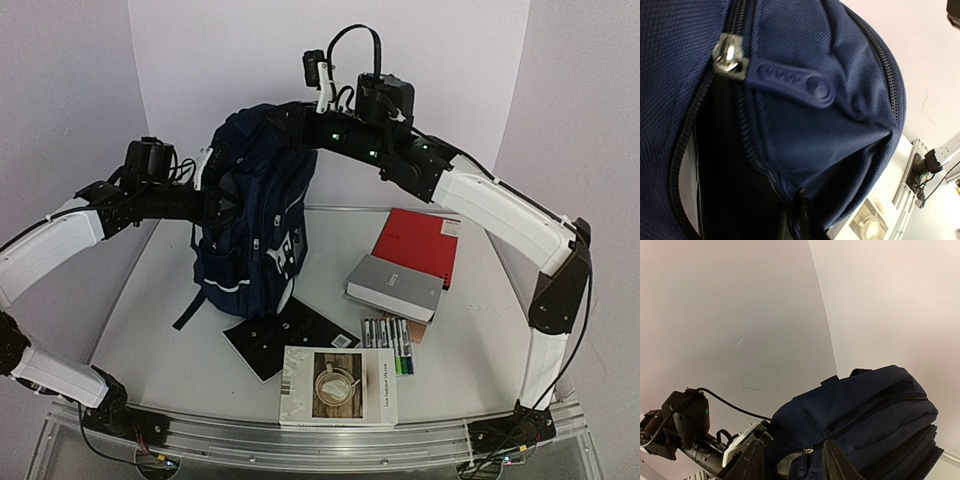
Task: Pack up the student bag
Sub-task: Unzip the student bag at the center of the board.
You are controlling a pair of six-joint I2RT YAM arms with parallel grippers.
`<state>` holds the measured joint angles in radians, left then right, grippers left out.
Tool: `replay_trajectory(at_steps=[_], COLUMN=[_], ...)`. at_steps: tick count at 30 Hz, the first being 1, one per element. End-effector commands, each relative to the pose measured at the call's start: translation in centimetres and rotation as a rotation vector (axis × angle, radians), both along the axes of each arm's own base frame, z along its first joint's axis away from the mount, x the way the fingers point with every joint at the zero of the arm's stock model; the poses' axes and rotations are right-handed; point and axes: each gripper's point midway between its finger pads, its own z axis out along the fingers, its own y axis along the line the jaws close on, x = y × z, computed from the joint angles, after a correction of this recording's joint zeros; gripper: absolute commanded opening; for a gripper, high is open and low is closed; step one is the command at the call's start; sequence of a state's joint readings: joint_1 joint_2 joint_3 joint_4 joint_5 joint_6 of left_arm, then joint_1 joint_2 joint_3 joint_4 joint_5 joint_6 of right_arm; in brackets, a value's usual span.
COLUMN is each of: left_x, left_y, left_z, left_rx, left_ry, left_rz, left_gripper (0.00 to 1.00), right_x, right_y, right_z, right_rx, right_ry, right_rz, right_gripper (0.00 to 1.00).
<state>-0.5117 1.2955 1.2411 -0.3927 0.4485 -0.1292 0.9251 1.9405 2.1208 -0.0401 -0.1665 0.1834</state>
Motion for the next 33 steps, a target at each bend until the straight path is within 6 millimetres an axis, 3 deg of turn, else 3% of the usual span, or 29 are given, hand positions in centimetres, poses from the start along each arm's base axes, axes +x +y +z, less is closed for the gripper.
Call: replay_trajectory(at_steps=[1, 3, 6, 12, 20, 24, 28, 33], left_x=[-1.4, -1.7, -1.9, -2.0, -1.6, -1.4, -1.5, -1.7], left_y=[0.5, 0.5, 0.6, -0.1, -0.1, -0.3, -0.3, -0.3], left_z=[0.5, 1.6, 3.4, 5.9, 7.7, 7.8, 7.3, 6.6], left_rx=[-0.015, -0.047, -0.090, -0.161, -0.202, -0.207, -0.199, -0.191], left_ry=[0.019, -0.003, -0.031, -0.060, -0.105, -0.110, -0.095, -0.078], left_rz=[-0.011, -0.011, -0.008, -0.040, -0.042, -0.050, -0.058, -0.058], left_gripper=[0.23, 0.35, 0.44, 0.50, 0.56, 0.44, 0.19, 0.00], right_x=[-0.9, -0.8, -0.7, -0.1, 0.0, 0.7, 1.4, 1.8], right_y=[1.1, 1.3, 1.7, 2.3, 3.6, 3.7, 3.7, 4.1], right_z=[-1.1, -1.8, -3.0, -4.8, -6.6, -7.4, -7.9, -8.5], right_rx=[-0.073, -0.091, -0.136, -0.216, -0.298, -0.321, -0.336, -0.371], right_ry=[-0.034, -0.027, -0.034, -0.046, -0.067, -0.066, -0.069, -0.088], right_rz=[0.020, 0.012, -0.013, -0.068, -0.072, -0.113, -0.153, -0.174], right_gripper=[0.40, 0.41, 0.43, 0.44, 0.44, 0.44, 0.43, 0.41])
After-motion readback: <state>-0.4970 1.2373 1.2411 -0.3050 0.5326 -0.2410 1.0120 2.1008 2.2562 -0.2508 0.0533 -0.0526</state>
